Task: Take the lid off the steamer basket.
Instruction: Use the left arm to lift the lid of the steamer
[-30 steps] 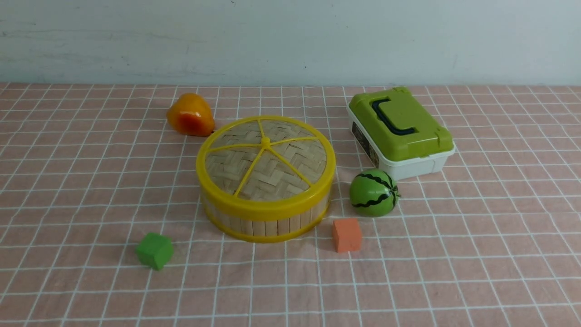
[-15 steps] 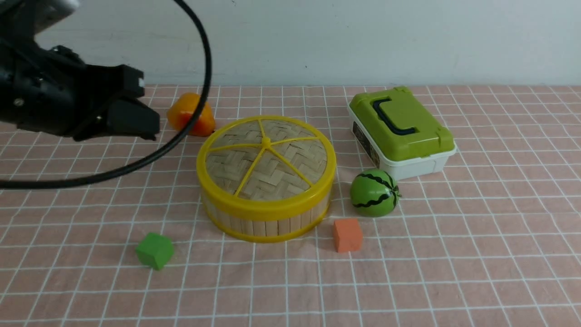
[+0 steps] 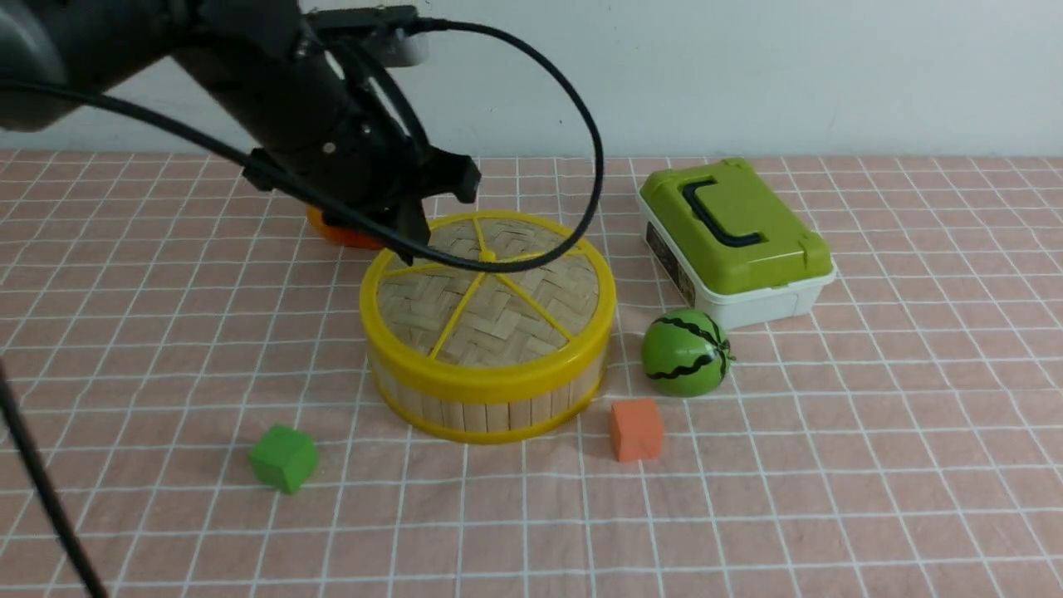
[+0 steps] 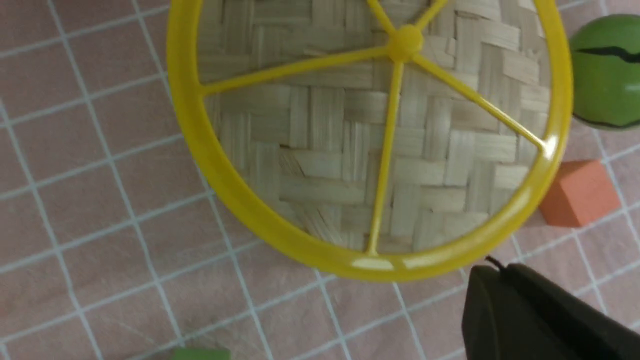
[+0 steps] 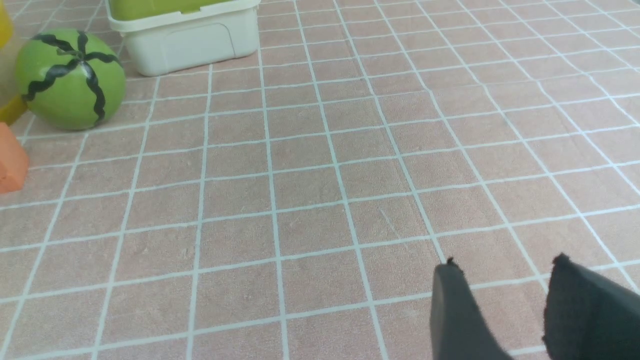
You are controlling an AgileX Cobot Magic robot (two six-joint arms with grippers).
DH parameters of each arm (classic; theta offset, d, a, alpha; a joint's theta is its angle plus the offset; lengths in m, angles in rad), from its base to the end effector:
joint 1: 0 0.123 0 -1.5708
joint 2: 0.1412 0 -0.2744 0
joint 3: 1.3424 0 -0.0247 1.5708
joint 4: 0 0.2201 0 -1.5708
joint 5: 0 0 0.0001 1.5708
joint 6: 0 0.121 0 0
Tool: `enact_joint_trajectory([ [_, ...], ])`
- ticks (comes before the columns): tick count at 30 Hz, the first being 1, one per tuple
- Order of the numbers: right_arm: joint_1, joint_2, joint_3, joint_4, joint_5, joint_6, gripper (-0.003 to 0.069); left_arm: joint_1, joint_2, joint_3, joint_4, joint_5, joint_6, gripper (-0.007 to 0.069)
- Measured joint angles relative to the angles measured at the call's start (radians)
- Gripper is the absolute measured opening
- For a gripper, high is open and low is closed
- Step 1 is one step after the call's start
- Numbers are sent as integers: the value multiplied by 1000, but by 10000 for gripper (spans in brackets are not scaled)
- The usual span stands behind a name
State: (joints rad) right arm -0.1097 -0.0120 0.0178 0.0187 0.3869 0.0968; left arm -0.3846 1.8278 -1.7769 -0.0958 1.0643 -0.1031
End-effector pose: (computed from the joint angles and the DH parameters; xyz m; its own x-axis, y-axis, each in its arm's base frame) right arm 0.0603 -0.0058 0.1644 -0.2853 0.1460 -0.9473 0.1362 0.9845 0.1107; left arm 0.3557 -0.1549 0.3054 -0.8457 0.1820 -0.5017 0.2912 0.9451 -0.1480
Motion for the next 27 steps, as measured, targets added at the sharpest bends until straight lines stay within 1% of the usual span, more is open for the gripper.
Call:
enact_joint_trajectory([
  [3,0,0,0,0,0,0,241,-38,102,-123,81,37,-39,-13],
  [7,0,0,0,0,0,0,241,-67,200,-251,116,56,-44,-10],
  [8,0,0,0,1,0,0,241,-80,254,-324,123,57,-44,18],
  [10,0,0,0,1,0,0,241,-85,288,-368,128,57,-44,55],
  [11,0,0,0,1,0,0,241,-86,315,-399,136,57,-44,101],
  [12,0,0,0,1,0,0,241,-86,324,-408,139,57,-44,108],
  [13,0,0,0,1,0,0,241,-86,355,-438,158,60,-42,170],
  [14,0,0,0,1,0,0,241,-86,355,-438,160,60,-42,170],
  [15,0,0,0,0,0,0,241,-85,378,-459,173,63,-40,230],
  [16,0,0,0,0,0,0,241,-85,392,-466,180,63,-40,264],
  [17,0,0,0,0,0,0,241,-85,403,-467,184,63,-40,293],
  [19,0,0,0,1,0,0,241,-85,420,-470,186,60,-40,327],
  [21,0,0,0,1,0,0,241,-85,432,-471,186,57,-40,340],
  [24,0,0,0,0,0,0,241,-85,442,-471,185,57,-40,329],
  [27,0,0,0,0,0,0,241,-85,451,-471,186,63,-40,268],
])
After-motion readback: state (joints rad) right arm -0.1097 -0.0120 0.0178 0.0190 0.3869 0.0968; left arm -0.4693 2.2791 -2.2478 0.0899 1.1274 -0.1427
